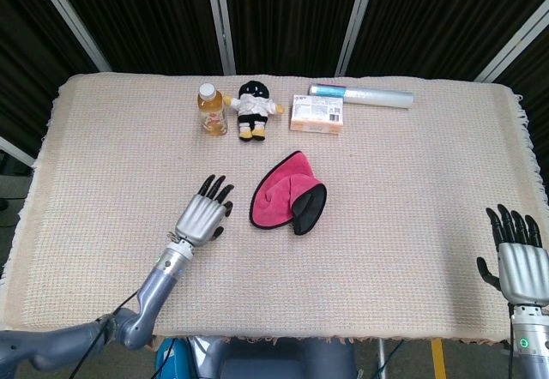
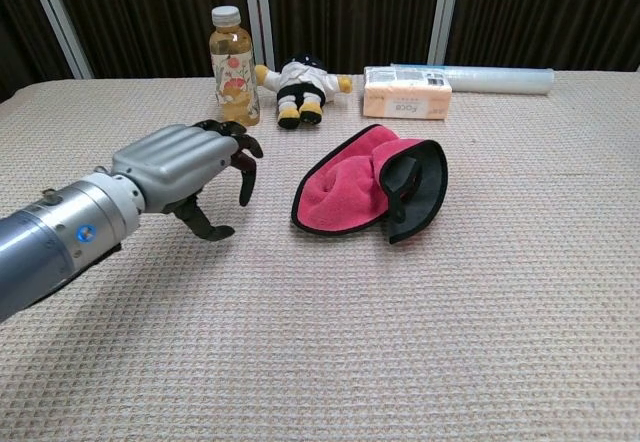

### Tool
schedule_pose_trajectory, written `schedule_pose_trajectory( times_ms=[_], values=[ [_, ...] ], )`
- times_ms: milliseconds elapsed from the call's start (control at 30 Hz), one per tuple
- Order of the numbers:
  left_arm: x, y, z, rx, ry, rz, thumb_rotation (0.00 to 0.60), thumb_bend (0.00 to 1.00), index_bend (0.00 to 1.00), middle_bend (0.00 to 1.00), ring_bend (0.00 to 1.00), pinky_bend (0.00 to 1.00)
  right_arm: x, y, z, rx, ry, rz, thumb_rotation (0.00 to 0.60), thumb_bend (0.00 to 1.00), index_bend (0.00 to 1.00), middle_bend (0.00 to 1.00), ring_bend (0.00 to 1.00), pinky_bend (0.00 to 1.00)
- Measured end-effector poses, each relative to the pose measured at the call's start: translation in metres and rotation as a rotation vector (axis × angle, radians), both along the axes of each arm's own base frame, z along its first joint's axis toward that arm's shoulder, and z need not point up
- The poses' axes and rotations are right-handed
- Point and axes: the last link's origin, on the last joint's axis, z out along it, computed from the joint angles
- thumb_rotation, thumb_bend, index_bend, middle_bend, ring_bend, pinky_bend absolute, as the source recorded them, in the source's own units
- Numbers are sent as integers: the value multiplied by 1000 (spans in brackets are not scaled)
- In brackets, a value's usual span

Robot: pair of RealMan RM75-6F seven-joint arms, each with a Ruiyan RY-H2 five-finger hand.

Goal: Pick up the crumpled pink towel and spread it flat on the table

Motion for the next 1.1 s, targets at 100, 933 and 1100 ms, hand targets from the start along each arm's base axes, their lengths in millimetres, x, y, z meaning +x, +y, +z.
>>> schedule_pose_trajectory(
  times_ms=[100, 933, 1100],
  values=[
    [9, 2, -14, -4, 0, -19, 600, 312, 515, 153, 0, 0, 1, 0, 1, -5, -6, 3, 600, 345, 0, 0, 0, 0],
    [42, 10, -58, 25, -54, -125, 600, 388, 570, 168, 0, 0, -1, -2, 8, -10, -52, -19, 600, 345, 0, 0, 0, 0],
    [37, 12, -60, 29, -42, -107, 600, 405, 575, 170, 0, 0, -1, -1, 8, -8, -56, -23, 600, 345, 0, 0, 0, 0]
  ],
)
